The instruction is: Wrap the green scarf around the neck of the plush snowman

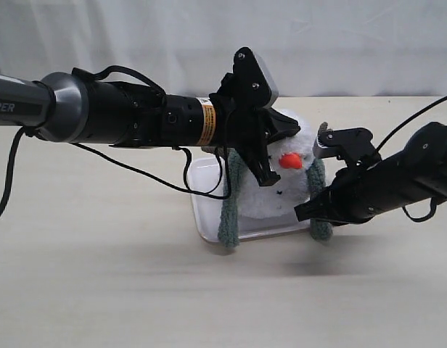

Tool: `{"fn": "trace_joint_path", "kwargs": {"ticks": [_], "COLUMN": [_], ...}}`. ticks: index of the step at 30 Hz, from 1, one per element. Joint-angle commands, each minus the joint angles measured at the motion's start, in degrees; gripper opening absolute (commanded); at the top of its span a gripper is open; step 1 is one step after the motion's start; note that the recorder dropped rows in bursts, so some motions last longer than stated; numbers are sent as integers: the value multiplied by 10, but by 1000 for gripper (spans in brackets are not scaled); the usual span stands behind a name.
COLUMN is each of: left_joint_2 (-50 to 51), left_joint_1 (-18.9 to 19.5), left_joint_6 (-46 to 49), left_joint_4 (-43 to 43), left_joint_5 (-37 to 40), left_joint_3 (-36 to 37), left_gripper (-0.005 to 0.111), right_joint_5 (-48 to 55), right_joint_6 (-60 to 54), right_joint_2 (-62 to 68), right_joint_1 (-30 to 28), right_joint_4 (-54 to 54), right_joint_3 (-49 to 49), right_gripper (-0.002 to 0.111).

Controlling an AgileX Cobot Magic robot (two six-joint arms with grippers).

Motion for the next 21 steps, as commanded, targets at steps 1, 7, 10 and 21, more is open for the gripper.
{"fn": "trace_joint_path", "kwargs": {"ticks": [1,7,10,21], "left_joint_2": [5,5,5,5], "left_joint_1": [-2,-2,-2,-2], "left_joint_6": [-8,-9,-10,-10], "left_joint_4": [1,1,1,1], "left_joint_5": [8,8,9,9], "left_joint_3": [-1,-1,-1,-1], "left_gripper": [0,0,0,0], "right_joint_5": [20,40,57,89], "right_joint_6": [-15,-14,-14,-14], "right_joint_2": [2,-5,-5,-5], "right_joint_1": [1,1,1,1], "right_joint_4": [7,7,7,7], "right_joint_3": [3,3,3,3], "right_gripper": [4,4,4,4]}}
